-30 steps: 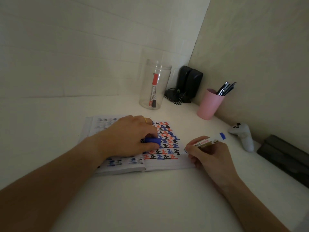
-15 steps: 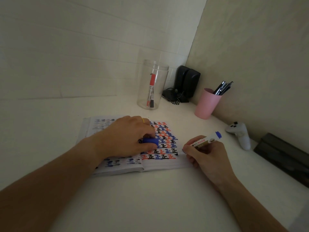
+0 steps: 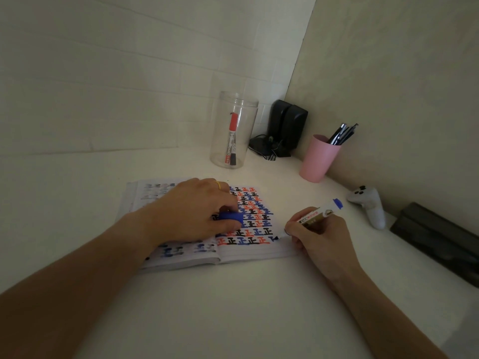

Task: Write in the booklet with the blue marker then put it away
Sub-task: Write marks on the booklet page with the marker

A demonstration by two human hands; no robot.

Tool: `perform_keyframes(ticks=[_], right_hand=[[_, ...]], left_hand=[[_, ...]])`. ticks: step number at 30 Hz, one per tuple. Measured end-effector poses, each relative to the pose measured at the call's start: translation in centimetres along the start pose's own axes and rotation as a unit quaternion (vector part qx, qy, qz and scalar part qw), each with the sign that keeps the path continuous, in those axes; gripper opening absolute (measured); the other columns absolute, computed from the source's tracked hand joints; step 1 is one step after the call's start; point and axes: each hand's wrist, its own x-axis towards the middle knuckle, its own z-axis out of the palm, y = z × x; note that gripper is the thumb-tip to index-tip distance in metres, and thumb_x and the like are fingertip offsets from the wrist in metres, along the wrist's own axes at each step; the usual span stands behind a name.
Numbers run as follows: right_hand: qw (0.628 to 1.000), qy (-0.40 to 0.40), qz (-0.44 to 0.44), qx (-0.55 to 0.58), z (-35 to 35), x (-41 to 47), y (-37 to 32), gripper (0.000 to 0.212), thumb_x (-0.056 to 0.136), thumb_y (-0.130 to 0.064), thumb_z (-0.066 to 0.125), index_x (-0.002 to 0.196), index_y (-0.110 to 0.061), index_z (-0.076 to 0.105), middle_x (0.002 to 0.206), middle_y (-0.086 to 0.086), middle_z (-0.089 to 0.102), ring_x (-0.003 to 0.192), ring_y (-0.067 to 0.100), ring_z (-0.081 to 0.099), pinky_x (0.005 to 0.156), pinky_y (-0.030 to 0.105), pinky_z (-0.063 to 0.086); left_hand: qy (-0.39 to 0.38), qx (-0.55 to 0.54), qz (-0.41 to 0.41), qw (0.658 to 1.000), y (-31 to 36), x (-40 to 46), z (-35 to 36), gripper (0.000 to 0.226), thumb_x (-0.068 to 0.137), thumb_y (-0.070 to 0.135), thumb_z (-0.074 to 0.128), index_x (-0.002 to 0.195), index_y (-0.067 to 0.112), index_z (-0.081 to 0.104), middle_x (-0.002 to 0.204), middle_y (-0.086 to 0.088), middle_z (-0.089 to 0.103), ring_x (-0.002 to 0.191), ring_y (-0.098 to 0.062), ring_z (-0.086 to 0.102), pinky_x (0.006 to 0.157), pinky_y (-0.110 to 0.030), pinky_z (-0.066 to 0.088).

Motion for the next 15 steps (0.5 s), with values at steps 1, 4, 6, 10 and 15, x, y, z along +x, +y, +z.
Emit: perform_keyframes(ticks=[1, 4, 6, 10, 15], right_hand=[[1.000, 0.000, 0.001, 0.003, -0.03, -0.03, -0.04, 0.013, 0.081, -0.011, 0.073, 0.069, -0.017, 0.073, 0.055, -0.005, 0.068, 0.049, 0.006, 0.059, 0.058, 0.027, 0.048], [1.000, -0.016, -0.012, 0.013, -0.12, -0.32, -0.41, 0.014, 0.083, -0.010, 0.072, 0.071, -0.016, 0.073, 0.055, -0.004, 0.068, 0.051, 0.007, 0.060, 0.056, 0.023, 0.047], [0.999, -0.034, -0.022, 0.016, -0.15, -0.57, -0.75, 0.015, 0.084, -0.009, 0.072, 0.071, -0.015, 0.074, 0.057, -0.006, 0.070, 0.052, 0.005, 0.061, 0.056, 0.021, 0.048], [0.999, -0.045, -0.026, -0.002, -0.11, -0.66, -0.81, 0.018, 0.083, -0.008, 0.072, 0.068, -0.017, 0.075, 0.059, -0.008, 0.071, 0.053, 0.004, 0.062, 0.057, 0.024, 0.049], [0.998, -0.053, -0.030, 0.016, -0.24, -0.65, -0.84, 0.017, 0.085, -0.006, 0.071, 0.071, -0.015, 0.075, 0.058, -0.008, 0.070, 0.053, 0.003, 0.062, 0.054, 0.018, 0.048]], left_hand=[[-0.001, 0.000, -0.001, 1.000, 0.00, 0.03, -0.01, 0.036, 0.088, 0.062, 0.052, 0.109, 0.035, 0.063, 0.104, 0.009, 0.063, 0.087, -0.007, 0.051, 0.074, -0.027, 0.039], [0.000, -0.001, 0.000, 1.000, 0.00, 0.01, -0.04, 0.036, 0.088, 0.062, 0.052, 0.109, 0.035, 0.063, 0.104, 0.009, 0.063, 0.087, -0.007, 0.051, 0.074, -0.027, 0.038], [0.002, -0.003, 0.000, 1.000, 0.04, -0.03, -0.09, 0.036, 0.088, 0.062, 0.051, 0.109, 0.034, 0.063, 0.103, 0.008, 0.063, 0.088, -0.008, 0.051, 0.075, -0.028, 0.039], [-0.001, 0.001, -0.001, 1.000, 0.06, -0.08, -0.07, 0.037, 0.088, 0.062, 0.051, 0.110, 0.034, 0.063, 0.105, 0.008, 0.063, 0.089, -0.008, 0.052, 0.076, -0.028, 0.039], [-0.005, 0.003, -0.003, 1.000, 0.06, -0.06, -0.09, 0.037, 0.088, 0.062, 0.051, 0.110, 0.035, 0.063, 0.106, 0.008, 0.063, 0.091, -0.010, 0.054, 0.078, -0.030, 0.043]])
